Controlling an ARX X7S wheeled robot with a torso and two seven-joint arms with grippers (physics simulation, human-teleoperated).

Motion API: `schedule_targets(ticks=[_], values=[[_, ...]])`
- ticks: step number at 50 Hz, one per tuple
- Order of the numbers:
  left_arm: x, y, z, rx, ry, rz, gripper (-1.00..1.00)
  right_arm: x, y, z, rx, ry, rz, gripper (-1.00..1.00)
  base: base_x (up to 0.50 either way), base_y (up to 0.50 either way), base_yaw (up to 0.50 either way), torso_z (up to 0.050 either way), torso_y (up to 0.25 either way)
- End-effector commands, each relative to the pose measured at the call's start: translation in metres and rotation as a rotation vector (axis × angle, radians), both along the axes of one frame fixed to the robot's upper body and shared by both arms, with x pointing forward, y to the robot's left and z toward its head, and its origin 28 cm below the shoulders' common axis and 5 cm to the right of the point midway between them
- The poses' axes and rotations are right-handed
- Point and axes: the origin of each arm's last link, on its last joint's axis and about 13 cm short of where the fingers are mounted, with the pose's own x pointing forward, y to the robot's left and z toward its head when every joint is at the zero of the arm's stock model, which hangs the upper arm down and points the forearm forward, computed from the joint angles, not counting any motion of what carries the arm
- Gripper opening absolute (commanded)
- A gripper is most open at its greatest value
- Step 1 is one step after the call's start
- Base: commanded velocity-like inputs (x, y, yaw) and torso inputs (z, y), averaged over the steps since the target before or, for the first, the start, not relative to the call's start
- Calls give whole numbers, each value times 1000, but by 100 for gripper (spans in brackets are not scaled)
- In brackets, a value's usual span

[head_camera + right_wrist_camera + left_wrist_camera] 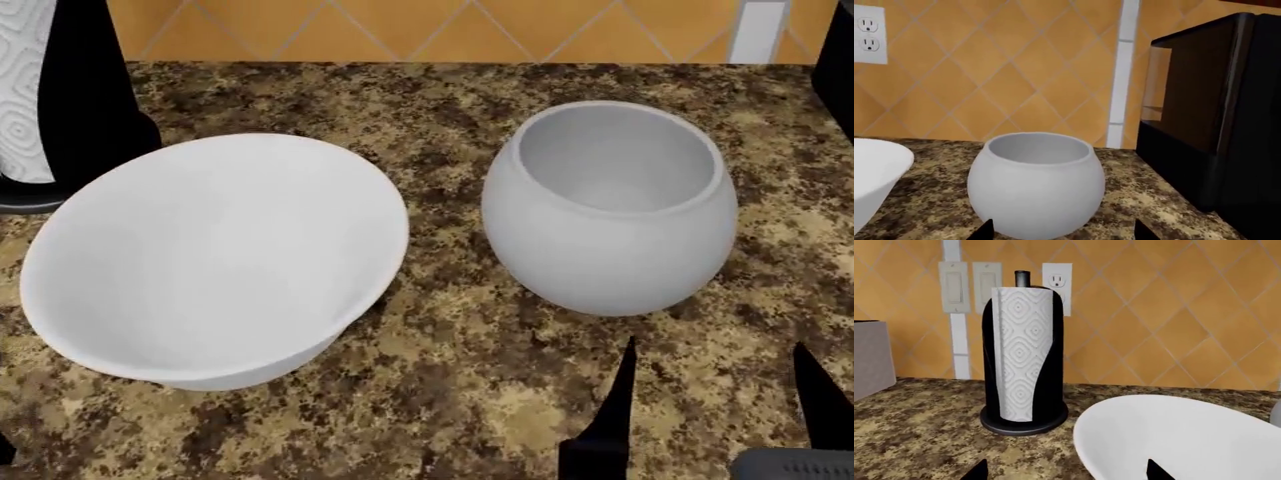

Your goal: Stack the bowls from largest to smallest.

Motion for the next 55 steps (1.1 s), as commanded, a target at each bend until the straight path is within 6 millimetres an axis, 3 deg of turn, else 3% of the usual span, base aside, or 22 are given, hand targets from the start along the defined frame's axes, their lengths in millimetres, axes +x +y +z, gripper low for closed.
schedule_targets(ticks=[1, 4, 7, 11, 23, 26, 27, 31, 39, 46, 55], values=[[-3, 7, 7, 3, -20, 15, 100, 5, -4, 17, -10, 27, 4, 100, 0, 0, 0, 0, 0], [-4, 8, 7, 12, -16, 2, 100, 13, -5, 31, -35, 34, 6, 100, 0, 0, 0, 0, 0], [-5, 10, 8, 10, -21, 7, 100, 23, -7, 68, -74, 14, 44, 100, 0, 0, 0, 0, 0], [-3, 14, 9, -9, -25, 27, 100, 41, -5, 102, -144, 71, 63, 100, 0, 0, 0, 0, 0], [-2, 15, 9, -13, -19, 34, 100, 75, 5, 156, -457, 274, 275, 100, 0, 0, 0, 0, 0], [-2, 15, 8, -15, -17, 32, 100, 87, 5, 174, -439, 249, 251, 100, 0, 0, 0, 0, 0], [-2, 15, 8, -15, -17, 31, 100, 89, 4, 173, -538, 286, 250, 100, 0, 0, 0, 0, 0], [-2, 15, 8, -18, -19, 32, 100, 97, 9, 175, -663, 406, 347, 100, 0, 0, 0, 0, 0], [0, 18, 6, -31, -15, 40, 100, 129, 6, 208, -720, 538, 356, 100, 0, 0, 0, 0, 0], [1, 18, 5, -34, -14, 39, 100, 150, 3, 209, -750, 644, 352, 100, 0, 0, 0, 0, 0], [2, 18, 3, -36, -12, 37, 100, 174, 4, 182, -749, 760, 368, 100, 0, 0, 0, 0, 0]])
